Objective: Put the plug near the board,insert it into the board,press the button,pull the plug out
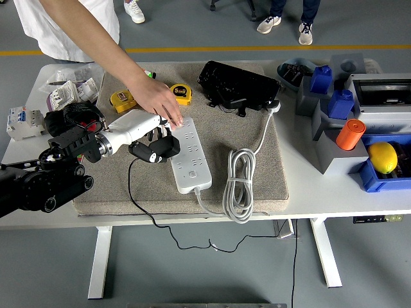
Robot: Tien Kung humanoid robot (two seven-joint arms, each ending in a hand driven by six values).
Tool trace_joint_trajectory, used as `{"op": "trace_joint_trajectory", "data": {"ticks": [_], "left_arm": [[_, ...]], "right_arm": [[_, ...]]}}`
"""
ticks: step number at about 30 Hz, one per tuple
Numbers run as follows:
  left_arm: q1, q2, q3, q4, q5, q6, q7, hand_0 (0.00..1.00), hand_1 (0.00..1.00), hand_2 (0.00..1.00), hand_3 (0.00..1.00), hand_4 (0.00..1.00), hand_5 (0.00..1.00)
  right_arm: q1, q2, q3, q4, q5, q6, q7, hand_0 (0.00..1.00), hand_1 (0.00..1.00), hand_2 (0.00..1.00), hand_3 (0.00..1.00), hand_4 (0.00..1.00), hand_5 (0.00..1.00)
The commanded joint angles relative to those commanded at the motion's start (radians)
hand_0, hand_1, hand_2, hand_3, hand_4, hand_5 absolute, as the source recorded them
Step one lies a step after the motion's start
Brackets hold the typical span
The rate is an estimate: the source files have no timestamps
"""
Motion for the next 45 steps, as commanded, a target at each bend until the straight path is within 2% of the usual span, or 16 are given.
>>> {"op": "trace_joint_trajectory", "data": {"ticks": [16,17,22,23,40,41,45], "left_arm": [[0.003,0.0,0.004,0.007,-0.016,-0.01,0.01,0.364,0.381,0.402,0.525,0.861,0.133],[0.004,0.0,0.0,0.007,-0.015,-0.014,0.013,0.488,0.495,0.519,0.558,0.922,0.191],[0.007,0.0,-0.002,0.008,-0.026,-0.013,0.01,0.488,0.495,0.519,0.558,0.922,0.191],[0.007,0.001,-0.002,0.008,-0.027,-0.013,0.011,0.533,0.54,0.544,0.572,0.998,0.354],[0.004,0.005,-0.01,0.004,-0.024,-0.021,0.015,0.537,0.553,0.551,0.578,0.998,0.38],[0.005,0.006,-0.013,0.003,-0.024,-0.022,0.015,0.539,0.57,0.562,0.603,0.998,0.453],[0.011,0.012,-0.034,-0.008,-0.022,-0.024,0.013,0.539,0.57,0.562,0.603,0.998,0.453]], "right_arm": [[-0.002,-0.002,-0.002,0.0,0.001,0.0,0.0,0.696,0.7,0.678,0.574,0.998,0.525],[-0.002,-0.002,-0.003,0.0,0.001,0.0,0.0,0.696,0.7,0.677,0.575,0.998,0.525],[-0.002,-0.002,-0.004,0.001,0.0,0.001,0.001,0.696,0.7,0.677,0.575,0.998,0.525],[-0.002,-0.002,-0.005,0.001,0.0,0.001,0.0,0.697,0.7,0.677,0.574,0.998,0.524],[-0.001,-0.003,-0.002,0.001,0.0,0.001,0.0,0.696,0.7,0.678,0.574,0.998,0.524],[-0.001,-0.003,-0.002,0.001,-0.001,0.001,0.0,0.697,0.7,0.677,0.574,0.998,0.524],[-0.002,-0.002,0.0,0.001,-0.001,0.001,0.0,0.697,0.7,0.677,0.574,0.998,0.524]]}}
